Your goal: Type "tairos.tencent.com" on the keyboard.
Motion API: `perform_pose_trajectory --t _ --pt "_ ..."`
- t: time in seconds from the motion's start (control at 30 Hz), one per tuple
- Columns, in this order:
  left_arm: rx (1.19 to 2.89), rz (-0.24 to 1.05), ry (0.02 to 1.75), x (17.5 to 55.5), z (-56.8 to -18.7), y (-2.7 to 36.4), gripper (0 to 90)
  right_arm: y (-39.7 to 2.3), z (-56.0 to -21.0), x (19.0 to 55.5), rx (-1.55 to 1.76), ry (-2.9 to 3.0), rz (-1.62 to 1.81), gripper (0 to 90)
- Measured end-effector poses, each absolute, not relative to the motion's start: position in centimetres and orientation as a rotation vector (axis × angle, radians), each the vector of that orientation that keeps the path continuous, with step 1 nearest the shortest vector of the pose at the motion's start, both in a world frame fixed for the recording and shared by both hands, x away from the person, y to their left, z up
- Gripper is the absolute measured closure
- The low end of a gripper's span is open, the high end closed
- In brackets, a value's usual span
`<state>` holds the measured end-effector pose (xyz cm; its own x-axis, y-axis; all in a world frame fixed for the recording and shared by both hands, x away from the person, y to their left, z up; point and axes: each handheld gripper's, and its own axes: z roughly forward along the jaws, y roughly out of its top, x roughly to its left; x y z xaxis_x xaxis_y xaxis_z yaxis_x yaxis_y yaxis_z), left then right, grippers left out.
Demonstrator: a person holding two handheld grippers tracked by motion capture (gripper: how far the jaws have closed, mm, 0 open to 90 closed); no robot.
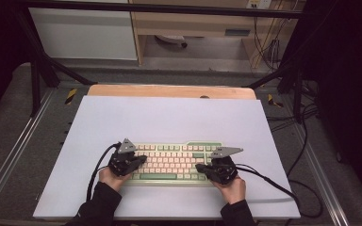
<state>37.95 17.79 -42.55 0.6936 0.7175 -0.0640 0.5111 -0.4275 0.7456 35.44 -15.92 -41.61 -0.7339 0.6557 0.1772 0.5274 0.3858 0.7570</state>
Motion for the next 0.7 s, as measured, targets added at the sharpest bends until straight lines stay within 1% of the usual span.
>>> perform_pose_trajectory --t 0.7 --pt "2.103 0.314 0.912 36.5 -41.9 19.0 89.6 -15.4 -41.4 35.4 1.064 2.492 1.295 90.0"
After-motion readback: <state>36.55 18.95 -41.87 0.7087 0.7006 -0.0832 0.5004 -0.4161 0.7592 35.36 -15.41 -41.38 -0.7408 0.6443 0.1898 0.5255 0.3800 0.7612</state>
